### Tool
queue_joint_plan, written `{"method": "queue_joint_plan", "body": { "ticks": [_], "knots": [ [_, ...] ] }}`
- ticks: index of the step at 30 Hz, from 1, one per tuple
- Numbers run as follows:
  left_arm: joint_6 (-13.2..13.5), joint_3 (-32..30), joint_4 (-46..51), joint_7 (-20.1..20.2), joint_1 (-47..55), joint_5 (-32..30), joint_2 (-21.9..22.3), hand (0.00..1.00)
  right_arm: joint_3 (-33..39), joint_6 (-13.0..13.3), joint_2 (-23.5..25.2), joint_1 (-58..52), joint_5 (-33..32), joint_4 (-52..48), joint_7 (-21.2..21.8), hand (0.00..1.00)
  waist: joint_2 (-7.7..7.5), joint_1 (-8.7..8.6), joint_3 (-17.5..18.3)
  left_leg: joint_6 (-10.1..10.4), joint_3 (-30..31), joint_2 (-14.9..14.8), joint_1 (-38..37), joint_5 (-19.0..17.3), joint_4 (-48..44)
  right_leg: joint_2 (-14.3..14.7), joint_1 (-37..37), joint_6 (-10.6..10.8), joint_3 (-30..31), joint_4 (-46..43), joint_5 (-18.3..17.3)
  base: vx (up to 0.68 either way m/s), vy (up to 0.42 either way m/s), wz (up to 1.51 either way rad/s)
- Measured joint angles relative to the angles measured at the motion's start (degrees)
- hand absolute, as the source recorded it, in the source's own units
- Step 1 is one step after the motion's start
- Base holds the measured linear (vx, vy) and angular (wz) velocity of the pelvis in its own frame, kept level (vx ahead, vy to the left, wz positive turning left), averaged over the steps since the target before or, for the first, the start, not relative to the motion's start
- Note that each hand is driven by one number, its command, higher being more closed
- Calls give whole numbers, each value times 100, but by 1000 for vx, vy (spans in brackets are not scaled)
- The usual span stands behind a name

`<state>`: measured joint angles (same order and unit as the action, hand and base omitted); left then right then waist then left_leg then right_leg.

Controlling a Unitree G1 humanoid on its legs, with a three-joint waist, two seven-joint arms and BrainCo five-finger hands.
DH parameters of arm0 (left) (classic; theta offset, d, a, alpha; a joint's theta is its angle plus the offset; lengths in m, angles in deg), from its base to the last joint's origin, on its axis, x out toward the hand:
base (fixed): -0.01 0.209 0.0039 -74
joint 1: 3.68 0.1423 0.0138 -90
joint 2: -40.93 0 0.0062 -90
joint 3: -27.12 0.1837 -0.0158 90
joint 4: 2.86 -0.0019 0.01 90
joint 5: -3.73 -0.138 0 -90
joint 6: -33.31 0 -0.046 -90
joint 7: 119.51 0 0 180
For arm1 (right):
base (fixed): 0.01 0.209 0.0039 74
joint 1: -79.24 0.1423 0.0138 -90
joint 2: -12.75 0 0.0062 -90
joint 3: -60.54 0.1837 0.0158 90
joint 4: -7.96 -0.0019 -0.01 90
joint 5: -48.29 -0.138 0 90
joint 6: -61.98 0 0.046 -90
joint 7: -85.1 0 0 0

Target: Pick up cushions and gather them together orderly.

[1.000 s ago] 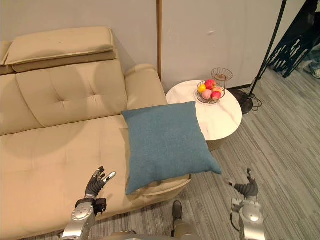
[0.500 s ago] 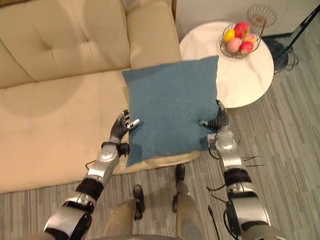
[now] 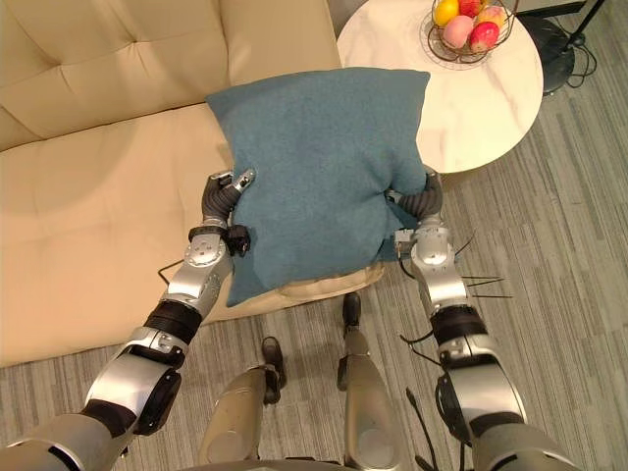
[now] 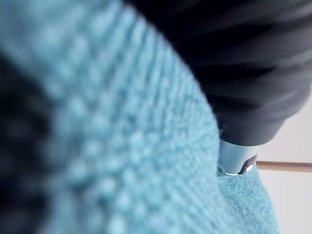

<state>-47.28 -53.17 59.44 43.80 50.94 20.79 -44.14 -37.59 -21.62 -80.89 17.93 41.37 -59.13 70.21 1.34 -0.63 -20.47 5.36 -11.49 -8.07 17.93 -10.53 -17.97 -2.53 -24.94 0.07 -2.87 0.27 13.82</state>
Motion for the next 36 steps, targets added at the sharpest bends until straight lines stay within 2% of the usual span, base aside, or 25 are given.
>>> {"method": "queue_joint_plan", "body": {
  "ticks": [3,8,12,14,16,17,19,20,21,22,24,25,26,27,29,30,31,32,33,34,36],
  "knots": [
    [1,8,590,1,653,-4,-28,100,-183,-4,136,-638,-2,-595,6,100,7,-2,4,4,-1,-18,-392,0,148,46,394,-2,0,159,2,92,8,-5],
    [99,-12,1833,11,2417,-136,-51,100,-536,0,261,-1919,9,-2036,222,100,35,86,102,21,-8,28,-1077,-17,425,90,1132,-12,13,538,27,46,35,1],
    [112,-125,2264,48,3554,-152,-50,100,-821,4,340,-2460,-11,-2484,626,100,93,286,549,23,-121,13,-1477,-31,614,145,1380,-11,162,545,25,24,48,-14],
    [144,-162,2553,77,4140,-155,-37,100,-925,44,462,-2707,-42,-2669,778,100,98,330,802,15,-186,35,-1645,-37,685,139,1476,-7,233,543,23,-15,55,-16],
    [241,-224,2622,145,4427,-198,-34,100,-1048,134,540,-2714,-43,-2671,844,100,87,357,910,-14,-298,60,-1678,-58,682,131,1489,17,343,540,41,-52,39,-25],
    [243,-284,2627,162,4511,-201,-14,100,-1100,222,581,-2713,-44,-2672,896,100,97,372,915,-26,-315,70,-1674,-83,607,116,1485,62,382,447,10,-124,32,-12],
    [242,-310,2630,167,4539,-205,6,100,-1143,233,582,-2713,-46,-2673,915,100,94,384,917,-46,-281,95,-1663,-89,498,65,1387,203,445,122,-95,-138,48,2],
    [243,-310,2629,176,4540,-205,34,100,-1142,234,570,-2706,-42,-2673,916,100,110,408,928,-126,-272,108,-1621,-33,469,53,1342,469,499,88,43,-149,34,22],
    [250,-324,2630,200,4527,-205,75,100,-1132,244,566,-2680,-42,-2674,915,100,183,404,923,-219,-192,-13,-1457,52,376,5,1005,275,578,-1129,-855,-178,21,80],
    [262,-324,2628,227,4511,-205,89,100,-1136,250,575,-2687,-38,-2640,913,100,162,295,928,-241,143,65,-1419,139,295,-150,734,117,597,-2894,-1868,-103,-37,105],
    [262,-325,2612,227,4633,-200,101,100,-1156,250,577,-2694,7,-2593,913,100,113,302,949,-206,561,223,-1454,278,283,-363,940,442,802,-4088,-2423,-55,-93,120],
    [276,-334,2613,226,4682,-200,102,100,-1183,257,577,-2683,29,-2583,914,100,101,336,979,-166,687,253,-1414,313,275,-371,1062,444,896,-4206,-2541,-163,-255,111],
    [307,-369,2615,225,4739,-199,109,100,-1254,306,579,-2646,73,-2578,913,100,66,448,1034,-98,918,297,-1233,429,267,-325,1198,448,1054,-3997,-2761,-172,-255,99],
    [312,-370,2621,223,4756,-197,176,100,-1258,354,558,-2625,82,-2579,911,100,143,537,1136,-16,1159,305,-944,690,403,-222,1253,499,986,-3430,-2841,-211,-276,98],
    [345,-371,2727,212,4772,-197,225,100,-1254,382,556,-2496,87,-2574,888,100,237,652,1214,50,1379,191,-518,1081,696,-127,1295,343,726,-2577,-2921,-182,-174,68],
    [350,-355,2726,209,4764,-195,327,100,-1233,400,510,-2353,88,-2433,868,100,443,572,1202,138,1637,23,-245,1468,927,51,1142,212,433,-2397,-2686,-289,-212,76],
    [320,-350,2725,210,4763,-188,417,100,-1205,400,503,-2323,85,-2179,832,100,465,550,1188,239,1608,-89,-262,1972,1335,128,1084,98,239,-2380,-2575,-311,-212,86],
    [313,-336,2726,210,4762,-186,443,100,-1192,387,504,-2330,82,-2057,811,100,448,530,1191,257,1571,-100,-310,2297,1597,106,1088,58,141,-2354,-2544,-398,-171,91],
    [300,-291,2725,216,4760,-182,416,100,-1137,357,507,-2350,81,-1913,754,100,392,455,1168,305,1391,-85,-419,2812,2086,-19,1096,-108,-137,-2242,-2495,-366,-132,80],
    [289,-219,2726,222,4757,-181,436,100,-1027,329,512,-2388,82,-1907,750,100,281,454,1111,97,891,35,-423,2486,1659,-182,1080,-127,-249,-2146,-2339,-344,-112,73],
    [292,-96,2728,247,4749,-181,438,100,-922,331,508,-2466,81,-1909,744,100,174,374,1135,-228,395,196,-406,1838,931,-386,1112,-88,-371,-1828,-2044,-153,-49,55]
  ]
}}
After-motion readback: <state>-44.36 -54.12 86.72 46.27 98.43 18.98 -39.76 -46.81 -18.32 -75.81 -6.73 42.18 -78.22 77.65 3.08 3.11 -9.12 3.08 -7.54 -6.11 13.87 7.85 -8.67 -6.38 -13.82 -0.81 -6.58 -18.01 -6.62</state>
